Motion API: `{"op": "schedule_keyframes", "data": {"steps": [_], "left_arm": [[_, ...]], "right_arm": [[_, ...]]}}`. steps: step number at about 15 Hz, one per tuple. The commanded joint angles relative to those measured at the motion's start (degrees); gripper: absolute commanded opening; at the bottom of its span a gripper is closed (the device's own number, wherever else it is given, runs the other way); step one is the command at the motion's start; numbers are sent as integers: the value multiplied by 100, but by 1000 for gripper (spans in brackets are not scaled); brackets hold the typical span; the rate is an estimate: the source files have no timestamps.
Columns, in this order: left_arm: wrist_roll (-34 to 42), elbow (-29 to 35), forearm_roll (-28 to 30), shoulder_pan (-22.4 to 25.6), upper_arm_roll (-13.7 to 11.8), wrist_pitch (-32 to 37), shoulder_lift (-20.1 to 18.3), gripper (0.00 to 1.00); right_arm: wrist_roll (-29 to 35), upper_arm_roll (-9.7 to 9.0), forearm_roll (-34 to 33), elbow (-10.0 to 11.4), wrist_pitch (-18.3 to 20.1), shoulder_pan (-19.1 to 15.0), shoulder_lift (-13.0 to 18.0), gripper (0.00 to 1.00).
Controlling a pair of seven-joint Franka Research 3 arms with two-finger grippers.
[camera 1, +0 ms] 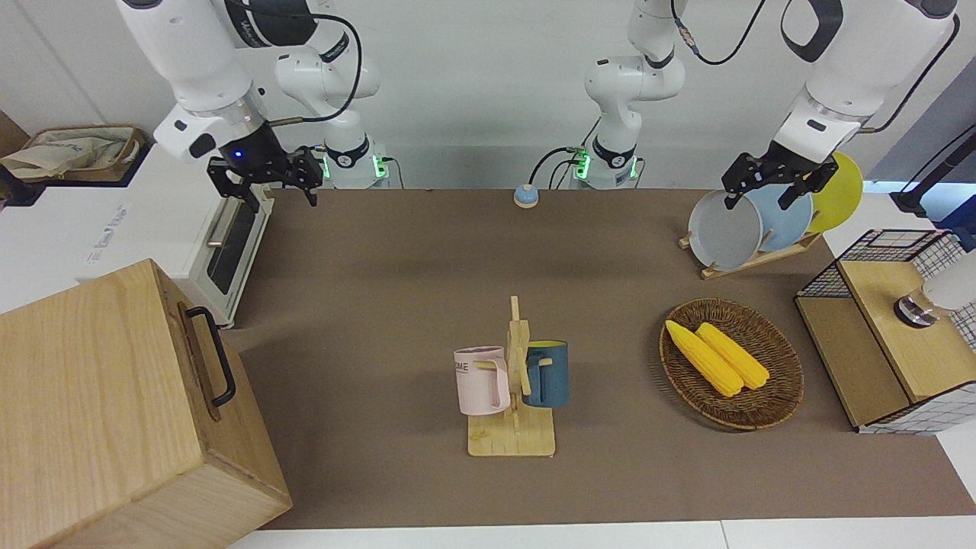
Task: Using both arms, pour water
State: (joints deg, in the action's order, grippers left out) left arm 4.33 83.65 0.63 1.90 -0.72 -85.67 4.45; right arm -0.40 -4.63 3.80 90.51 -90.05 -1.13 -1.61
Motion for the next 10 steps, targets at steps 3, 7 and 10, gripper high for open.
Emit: {"op": "schedule_keyframes", "data": {"steps": [3,7,10], "left_arm": [[480,20,-89,311,-331,-55,-5,995],[1094,20,-265,311,-893,-388,65,995],[1569,28,-204,346,-1376,-792,144,995]], "right_arm": [[513,-704,85,537,-1022,-63,-120,992],[1058,-1389,-46,958,-2137,-71,-173,992],[1418,-1803,-484,1205,-2682,-63,-322,992]]}}
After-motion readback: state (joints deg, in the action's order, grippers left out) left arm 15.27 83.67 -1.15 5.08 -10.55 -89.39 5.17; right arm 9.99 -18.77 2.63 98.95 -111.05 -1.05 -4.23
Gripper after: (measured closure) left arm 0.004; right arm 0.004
